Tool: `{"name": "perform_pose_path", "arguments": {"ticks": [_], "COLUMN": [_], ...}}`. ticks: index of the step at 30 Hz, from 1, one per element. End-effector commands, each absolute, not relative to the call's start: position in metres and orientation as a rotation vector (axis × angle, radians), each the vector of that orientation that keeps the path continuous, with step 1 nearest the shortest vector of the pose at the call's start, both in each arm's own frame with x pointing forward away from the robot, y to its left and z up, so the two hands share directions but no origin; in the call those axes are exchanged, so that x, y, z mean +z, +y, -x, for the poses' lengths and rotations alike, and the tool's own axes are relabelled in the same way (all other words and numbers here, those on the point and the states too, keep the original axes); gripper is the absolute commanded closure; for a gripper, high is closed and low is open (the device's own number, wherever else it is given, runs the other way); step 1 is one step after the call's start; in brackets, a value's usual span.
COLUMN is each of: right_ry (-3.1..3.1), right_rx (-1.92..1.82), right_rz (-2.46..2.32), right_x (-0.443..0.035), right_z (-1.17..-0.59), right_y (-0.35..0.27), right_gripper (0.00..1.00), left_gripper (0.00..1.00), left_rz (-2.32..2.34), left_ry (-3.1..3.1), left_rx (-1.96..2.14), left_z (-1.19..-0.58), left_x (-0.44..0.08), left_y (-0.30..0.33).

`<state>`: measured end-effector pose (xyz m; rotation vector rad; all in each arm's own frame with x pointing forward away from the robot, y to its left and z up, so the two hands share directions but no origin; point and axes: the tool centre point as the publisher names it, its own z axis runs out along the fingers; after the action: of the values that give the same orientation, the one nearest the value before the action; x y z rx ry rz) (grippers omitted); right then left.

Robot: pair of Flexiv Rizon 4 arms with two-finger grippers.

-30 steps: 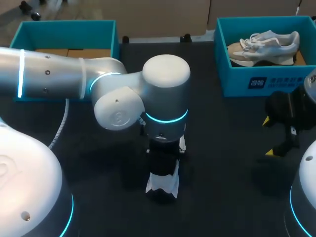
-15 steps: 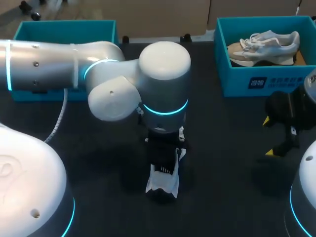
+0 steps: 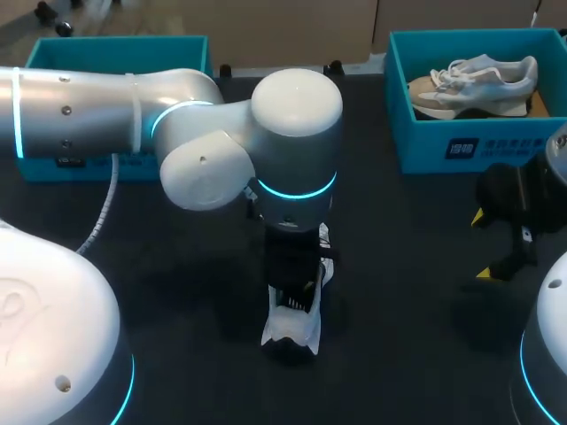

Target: Take the shoe out of the shoebox, open the shoe tongue, remove and reinsert the insole, then place the shoe into the shoebox

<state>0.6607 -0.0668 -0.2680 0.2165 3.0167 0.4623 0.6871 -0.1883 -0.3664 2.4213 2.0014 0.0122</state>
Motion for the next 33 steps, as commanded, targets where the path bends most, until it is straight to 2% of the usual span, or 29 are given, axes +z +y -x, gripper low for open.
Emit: {"name": "perform_pose_path", "arguments": {"ticks": [1, 3, 15, 33], "right_ry": [3.014, 3.014, 3.014, 3.014], "right_rx": [0.460, 0.460, 0.460, 0.460], "right_rz": [-0.217, -0.217, -0.217, -0.217], "right_x": [-0.268, -0.268, -0.268, -0.268], "right_z": [-0.659, -0.659, -0.659, -0.659], "right_y": [-0.067, -0.067, -0.067, -0.067], "right_gripper": [0.00, 0.00, 0.00, 0.00], "left_gripper": [0.04, 0.00, 0.00, 0.00], "left_rz": [-2.405, -2.391, -2.348, -2.314], "left_ry": [2.021, 2.031, 2.082, 1.996], "left_rx": [-0.007, -0.010, -0.075, -0.036], "left_z": [-0.690, -0.688, -0.708, -0.732], "left_x": [-0.372, -0.372, -0.367, -0.324], "left_y": [-0.193, -0.192, -0.186, -0.192]}}
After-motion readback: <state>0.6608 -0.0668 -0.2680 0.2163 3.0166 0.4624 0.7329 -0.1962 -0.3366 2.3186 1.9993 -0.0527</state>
